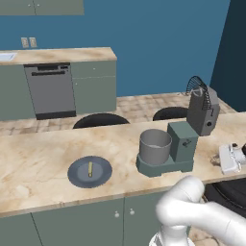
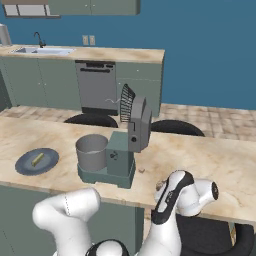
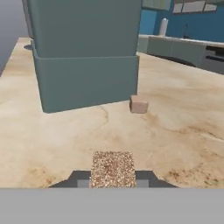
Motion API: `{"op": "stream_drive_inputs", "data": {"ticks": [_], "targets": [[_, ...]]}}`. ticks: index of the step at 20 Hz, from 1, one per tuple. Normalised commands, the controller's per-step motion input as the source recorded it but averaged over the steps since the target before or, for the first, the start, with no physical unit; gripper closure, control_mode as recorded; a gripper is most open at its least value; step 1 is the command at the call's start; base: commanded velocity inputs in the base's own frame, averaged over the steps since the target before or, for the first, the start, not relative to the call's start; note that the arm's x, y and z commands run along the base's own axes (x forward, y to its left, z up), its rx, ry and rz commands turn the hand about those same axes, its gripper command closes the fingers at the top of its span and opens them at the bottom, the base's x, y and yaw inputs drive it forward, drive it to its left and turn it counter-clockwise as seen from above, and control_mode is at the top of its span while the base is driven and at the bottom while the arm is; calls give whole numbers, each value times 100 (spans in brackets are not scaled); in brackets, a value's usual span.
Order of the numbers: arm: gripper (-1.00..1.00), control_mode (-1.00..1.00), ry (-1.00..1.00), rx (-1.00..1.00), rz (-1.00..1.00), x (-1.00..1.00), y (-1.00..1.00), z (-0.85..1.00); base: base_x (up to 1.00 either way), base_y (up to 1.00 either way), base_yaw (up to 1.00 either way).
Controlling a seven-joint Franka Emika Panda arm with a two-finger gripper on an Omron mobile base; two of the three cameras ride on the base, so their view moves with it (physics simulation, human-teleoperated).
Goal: Add butter and sugar cubes to the stand mixer bowl and then turn on the stand mixer to begin making frosting.
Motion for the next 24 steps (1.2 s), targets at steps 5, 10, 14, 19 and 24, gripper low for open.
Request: {"op": "stream_drive_inputs", "data": {"ticks": [5,10,14,19,24], "targets": [[100,-100,-2,7,0,-81,3,96,0,0,0],[100,-100,8,3,0,-93,19,100,0,0,0],[100,-100,14,0,0,-88,84,100,0,0,0],[100,-100,16,-2,0,-64,100,97,0,0,0],[100,-100,14,-6,0,-41,100,79,0,0,0]]}}
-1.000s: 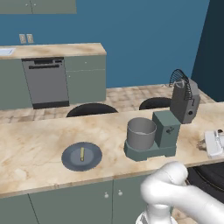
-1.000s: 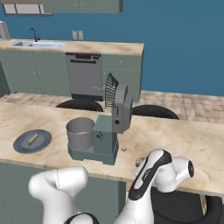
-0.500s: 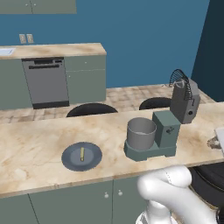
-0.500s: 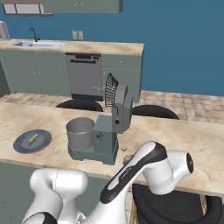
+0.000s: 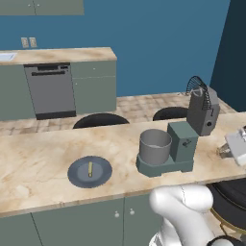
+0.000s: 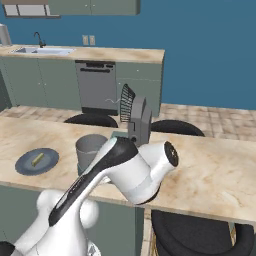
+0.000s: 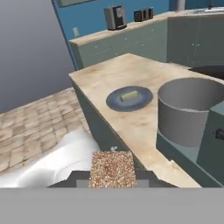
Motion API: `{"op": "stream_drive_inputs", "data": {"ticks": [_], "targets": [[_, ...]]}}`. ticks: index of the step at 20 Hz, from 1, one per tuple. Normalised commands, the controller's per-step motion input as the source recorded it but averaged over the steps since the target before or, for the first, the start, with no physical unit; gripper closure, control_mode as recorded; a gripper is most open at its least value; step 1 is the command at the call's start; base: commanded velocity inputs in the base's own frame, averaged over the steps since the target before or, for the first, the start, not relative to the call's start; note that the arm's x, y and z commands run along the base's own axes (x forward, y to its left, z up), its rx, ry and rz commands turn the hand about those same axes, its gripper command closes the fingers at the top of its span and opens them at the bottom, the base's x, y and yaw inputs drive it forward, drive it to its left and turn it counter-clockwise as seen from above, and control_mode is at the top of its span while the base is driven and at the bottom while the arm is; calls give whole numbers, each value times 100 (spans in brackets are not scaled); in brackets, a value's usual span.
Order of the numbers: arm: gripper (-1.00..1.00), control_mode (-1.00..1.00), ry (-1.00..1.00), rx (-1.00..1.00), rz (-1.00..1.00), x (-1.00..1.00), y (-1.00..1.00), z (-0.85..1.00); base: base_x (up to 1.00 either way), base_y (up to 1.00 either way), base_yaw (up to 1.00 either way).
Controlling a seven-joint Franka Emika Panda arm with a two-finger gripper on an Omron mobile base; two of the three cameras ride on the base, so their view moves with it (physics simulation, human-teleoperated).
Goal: Add butter and sugar cubes to the stand mixer bowl and then turn on the stand mixer to begin making frosting.
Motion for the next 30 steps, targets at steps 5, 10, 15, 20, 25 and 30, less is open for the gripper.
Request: {"op": "stream_drive_inputs", "data": {"ticks": [5,10,15,20,25,30], "targets": [[100,-100,18,-10,0,-7,100,56,0,0,0],[100,-100,16,-15,-5,2,99,36,0,0,0],[100,-100,14,-18,-13,27,75,17,0,0,0],[100,-100,16,-17,-22,53,35,7,0,0,0],[100,-100,15,-17,-26,61,2,0,0,0,0],[100,-100,13,-18,-26,59,-2,-2,0,0,0]]}}
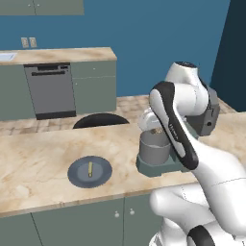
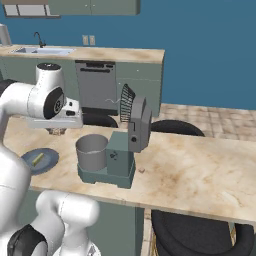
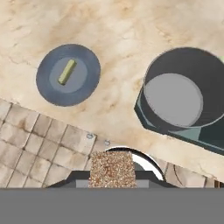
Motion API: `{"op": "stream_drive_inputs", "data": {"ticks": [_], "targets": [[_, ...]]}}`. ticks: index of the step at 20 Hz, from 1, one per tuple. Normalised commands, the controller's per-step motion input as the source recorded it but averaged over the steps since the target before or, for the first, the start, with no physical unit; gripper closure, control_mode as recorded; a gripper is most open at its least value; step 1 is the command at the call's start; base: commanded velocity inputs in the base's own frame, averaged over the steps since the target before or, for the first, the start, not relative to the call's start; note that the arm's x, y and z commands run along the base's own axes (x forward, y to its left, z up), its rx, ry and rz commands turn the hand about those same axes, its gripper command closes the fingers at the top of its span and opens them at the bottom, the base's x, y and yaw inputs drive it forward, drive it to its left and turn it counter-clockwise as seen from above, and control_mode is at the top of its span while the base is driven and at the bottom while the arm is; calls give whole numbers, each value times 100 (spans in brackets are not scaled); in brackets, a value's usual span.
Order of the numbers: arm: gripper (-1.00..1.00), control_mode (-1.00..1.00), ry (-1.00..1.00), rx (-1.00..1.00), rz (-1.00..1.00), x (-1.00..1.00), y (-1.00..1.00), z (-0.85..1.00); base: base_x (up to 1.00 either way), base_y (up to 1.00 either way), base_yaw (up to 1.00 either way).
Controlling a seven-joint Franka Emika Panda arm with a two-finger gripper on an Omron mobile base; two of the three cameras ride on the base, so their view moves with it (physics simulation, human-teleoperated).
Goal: Add butter and sugar cubes to the stand mixer bowl and then turn on the stand mixer to begin making frosting.
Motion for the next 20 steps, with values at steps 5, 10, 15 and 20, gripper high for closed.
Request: {"op": "stream_drive_inputs", "data": {"ticks": [5,10,15,20], "targets": [[100,-100,9,-19,-24,47,-12,-21,0,0,0],[100,-100,3,-18,-22,41,-10,-49,0,0,0],[100,-100,2,-10,-20,43,-9,-33,0,0,0],[100,-100,8,-1,-18,51,-19,-31,0,0,0]]}}
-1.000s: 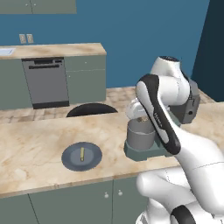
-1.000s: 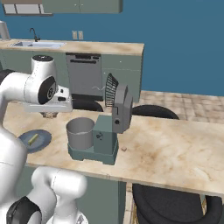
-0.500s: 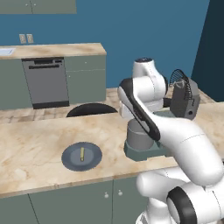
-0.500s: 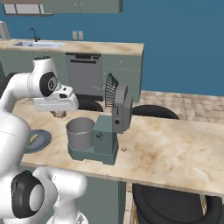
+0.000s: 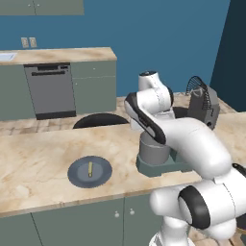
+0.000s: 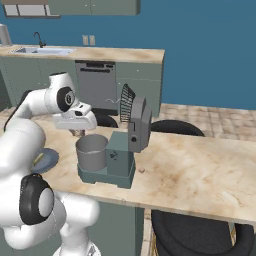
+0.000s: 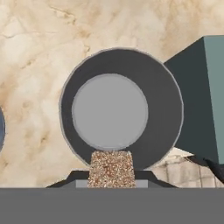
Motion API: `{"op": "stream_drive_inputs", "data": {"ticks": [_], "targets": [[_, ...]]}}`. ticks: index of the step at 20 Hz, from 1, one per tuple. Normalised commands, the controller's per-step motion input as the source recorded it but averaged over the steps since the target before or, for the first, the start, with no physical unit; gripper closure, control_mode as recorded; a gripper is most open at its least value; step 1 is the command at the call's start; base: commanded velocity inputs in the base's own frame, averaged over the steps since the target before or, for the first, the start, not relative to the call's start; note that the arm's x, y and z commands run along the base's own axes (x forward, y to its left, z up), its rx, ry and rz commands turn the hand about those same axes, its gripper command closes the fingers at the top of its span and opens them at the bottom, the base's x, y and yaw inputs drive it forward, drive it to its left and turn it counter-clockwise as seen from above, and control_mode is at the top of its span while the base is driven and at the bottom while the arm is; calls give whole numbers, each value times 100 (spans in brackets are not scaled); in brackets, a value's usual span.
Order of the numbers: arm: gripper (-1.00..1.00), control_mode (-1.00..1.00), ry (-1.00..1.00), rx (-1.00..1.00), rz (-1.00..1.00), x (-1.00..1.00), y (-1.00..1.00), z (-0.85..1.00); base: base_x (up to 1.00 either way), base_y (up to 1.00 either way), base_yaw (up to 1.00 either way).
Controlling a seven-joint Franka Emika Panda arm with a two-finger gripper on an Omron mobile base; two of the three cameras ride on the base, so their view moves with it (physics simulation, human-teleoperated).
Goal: Add butter and sugar cubes to the stand mixer bowl and then turn on the stand mixer to begin making frosting.
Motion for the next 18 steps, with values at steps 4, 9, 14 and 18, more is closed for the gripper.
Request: {"op": "stream_drive_inputs", "data": {"ticks": [4,9,14,18], "targets": [[100,-100,9,-1,-15,38,-28,-45,0,0,0],[100,-100,8,-2,-14,22,-30,-47,0,0,0],[100,-100,5,-2,-12,13,-8,-46,0,0,0],[100,-100,1,-2,-10,6,0,-39,0,0,0]]}}
